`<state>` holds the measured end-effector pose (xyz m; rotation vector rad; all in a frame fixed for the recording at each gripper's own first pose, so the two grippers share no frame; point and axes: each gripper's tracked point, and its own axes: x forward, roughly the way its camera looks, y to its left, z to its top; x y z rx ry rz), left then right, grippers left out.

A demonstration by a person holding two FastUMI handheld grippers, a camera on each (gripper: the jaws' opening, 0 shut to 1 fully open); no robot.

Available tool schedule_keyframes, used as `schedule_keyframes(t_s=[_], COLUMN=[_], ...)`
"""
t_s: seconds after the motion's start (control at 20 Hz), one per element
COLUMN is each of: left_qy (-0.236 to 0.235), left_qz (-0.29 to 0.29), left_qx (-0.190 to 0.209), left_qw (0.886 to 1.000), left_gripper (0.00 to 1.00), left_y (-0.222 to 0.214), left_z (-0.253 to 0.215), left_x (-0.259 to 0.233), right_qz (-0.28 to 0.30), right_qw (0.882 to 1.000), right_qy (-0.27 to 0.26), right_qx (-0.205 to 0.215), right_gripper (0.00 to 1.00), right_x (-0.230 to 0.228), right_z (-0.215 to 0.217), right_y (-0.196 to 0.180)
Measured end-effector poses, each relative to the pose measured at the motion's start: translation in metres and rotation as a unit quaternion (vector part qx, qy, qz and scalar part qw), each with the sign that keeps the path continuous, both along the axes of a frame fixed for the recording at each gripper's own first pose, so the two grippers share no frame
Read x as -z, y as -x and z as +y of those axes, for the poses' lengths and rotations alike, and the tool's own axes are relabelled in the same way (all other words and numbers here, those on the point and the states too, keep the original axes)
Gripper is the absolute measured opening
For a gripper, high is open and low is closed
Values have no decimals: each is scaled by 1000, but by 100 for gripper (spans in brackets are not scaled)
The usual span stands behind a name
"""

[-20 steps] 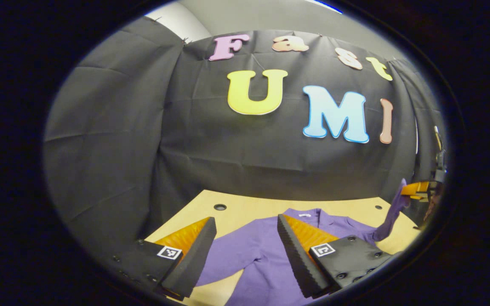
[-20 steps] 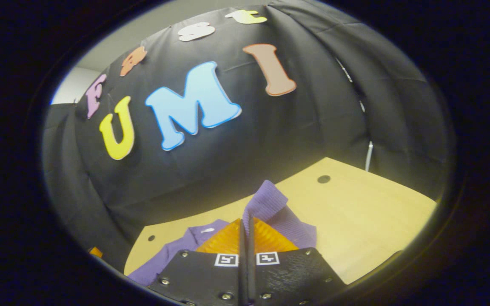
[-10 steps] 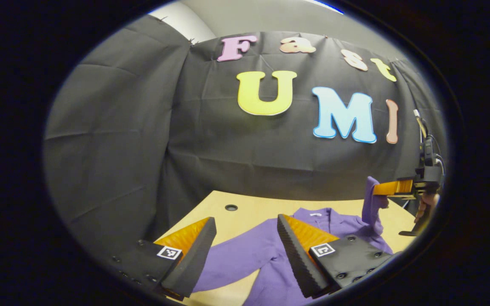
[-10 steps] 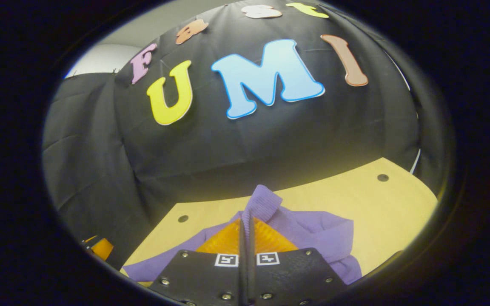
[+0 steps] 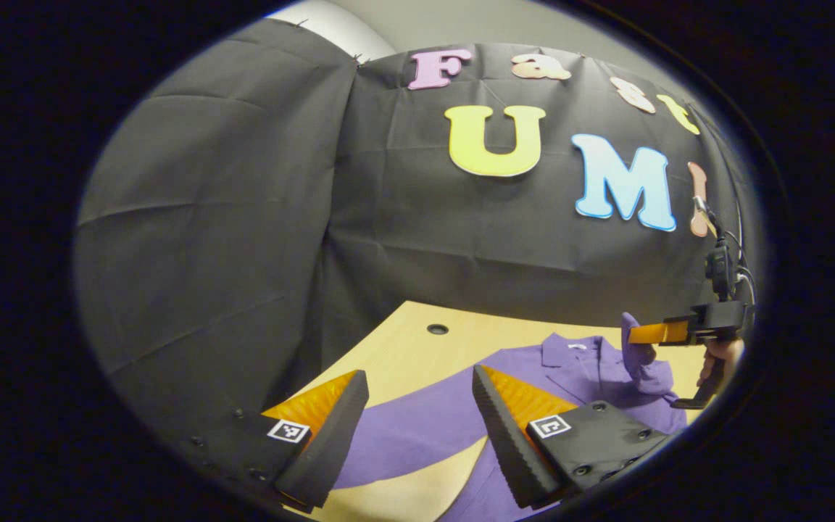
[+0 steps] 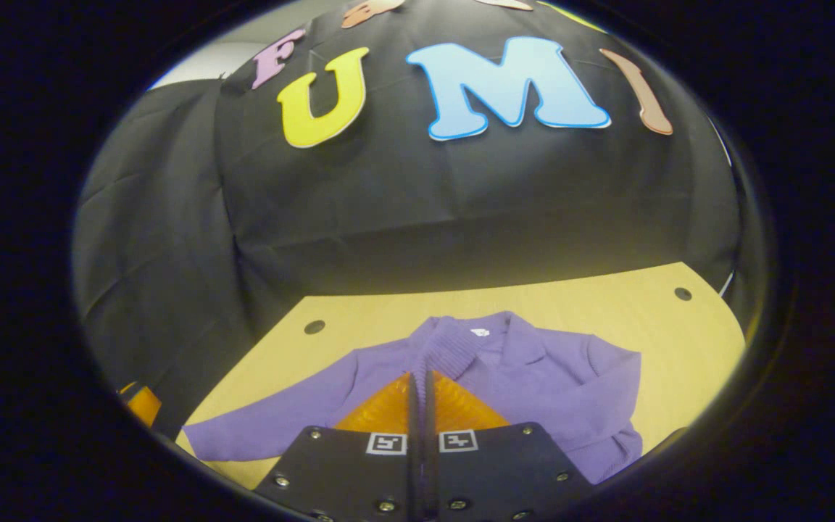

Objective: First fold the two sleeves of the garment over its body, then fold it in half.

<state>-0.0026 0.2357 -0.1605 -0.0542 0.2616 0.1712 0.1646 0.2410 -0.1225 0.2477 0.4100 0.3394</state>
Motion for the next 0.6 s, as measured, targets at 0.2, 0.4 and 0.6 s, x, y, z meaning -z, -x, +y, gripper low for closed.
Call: schedule_keyframes(t_s=[0.2, 0.4, 0.6], left_qy=[-2, 2, 9], left_qz=[11, 17, 22], left_qx=[-29, -50, -68], left_qw=[1000, 999, 997], left_gripper=[94, 96, 96], left_y=[14, 19, 19], left_z=[18, 28, 34], left_x=[13, 23, 34], right_qz=[17, 17, 3], right_qw=[999, 999, 999], right_qy=[22, 18, 31], right_qx=[-27, -39, -41], right_gripper=[3, 16, 77], right_x=[17, 14, 5], right_z=[23, 33, 28], right_y=[1, 7, 16])
